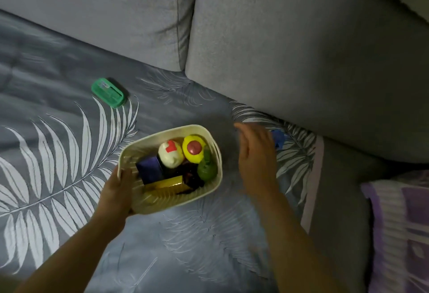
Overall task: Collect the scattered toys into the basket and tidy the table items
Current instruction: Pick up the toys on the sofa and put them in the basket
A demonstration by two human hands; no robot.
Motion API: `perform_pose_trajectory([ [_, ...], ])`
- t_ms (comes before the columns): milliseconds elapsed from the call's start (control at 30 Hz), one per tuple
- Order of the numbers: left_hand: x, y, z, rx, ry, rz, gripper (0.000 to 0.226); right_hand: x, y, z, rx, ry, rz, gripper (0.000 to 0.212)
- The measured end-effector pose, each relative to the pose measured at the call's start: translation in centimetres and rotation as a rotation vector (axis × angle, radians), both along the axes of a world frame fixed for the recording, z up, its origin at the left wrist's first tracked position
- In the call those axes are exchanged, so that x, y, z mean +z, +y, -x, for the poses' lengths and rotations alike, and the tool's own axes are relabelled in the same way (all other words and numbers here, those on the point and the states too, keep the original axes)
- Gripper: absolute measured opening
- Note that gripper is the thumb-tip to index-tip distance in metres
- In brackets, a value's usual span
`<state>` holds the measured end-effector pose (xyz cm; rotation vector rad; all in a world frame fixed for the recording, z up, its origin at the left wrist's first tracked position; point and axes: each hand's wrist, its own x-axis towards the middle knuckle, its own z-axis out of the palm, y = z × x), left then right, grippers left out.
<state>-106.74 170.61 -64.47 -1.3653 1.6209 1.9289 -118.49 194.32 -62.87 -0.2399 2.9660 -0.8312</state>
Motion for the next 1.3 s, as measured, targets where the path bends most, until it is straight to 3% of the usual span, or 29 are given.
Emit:
perform_pose_trajectory([
  [67, -0.2, 0.0, 0.0, 0.007, 0.004, -0.001, 0.023, -1.3, 2.7, 1.9, -0.061, -0.086, -0.341, 0.043],
  [133, -0.4, 0.0, 0.1, 0.016, 0.005, 0.001, 0.022, -2.9, 4.4, 3.3, -0.121, -0.240, -0.490, 0.043],
  [233, -0.5, 0.0, 0.2, 0.020, 0.005, 0.007, 0.021, -3.8, 5.4, 4.6, -0.195, -0.230, -0.474, 0.032],
  [400, -0.1, -0.1, 0.5, 0.011, 0.005, 0.022, 0.022, -2.9, 6.0, 5.2, -0.143, -0.199, -0.512, 0.047],
  [533, 0.7, 0.1, 0.9, -0.026, 0.042, 0.023, 0.024, 0.7, 3.6, 4.0, -0.127, -0.077, -0.229, 0.034],
  [600, 1.1, 0.0, 1.0, -0.050, 0.049, 0.021, 0.030, 3.9, 0.5, 2.7, -0.035, 0.050, -0.052, 0.032],
  [700, 1.5, -0.2, 1.1, -0.064, 0.053, 0.025, 0.034, 7.5, -4.3, -0.3, 0.218, -0.019, 0.135, 0.030],
  [800, 2.0, -0.5, 1.2, -0.058, 0.070, 0.060, 0.024, 6.9, -6.7, -3.3, 0.522, -0.095, -0.048, 0.035],
  [900, 2.3, -1.5, 0.9, -0.046, 0.086, 0.098, 0.019, 4.8, -7.7, -4.5, 0.688, -0.191, -0.254, 0.042],
  [1133, 2.1, -3.3, -0.5, 0.020, 0.078, 0.088, 0.024, 3.3, -10.2, -4.2, 0.797, -0.211, -0.398, 0.027],
  [1300, 1.6, -3.5, -1.8, 0.013, 0.067, 0.100, 0.023, 4.9, -12.7, -3.2, 0.877, -0.349, -0.564, 0.019],
])
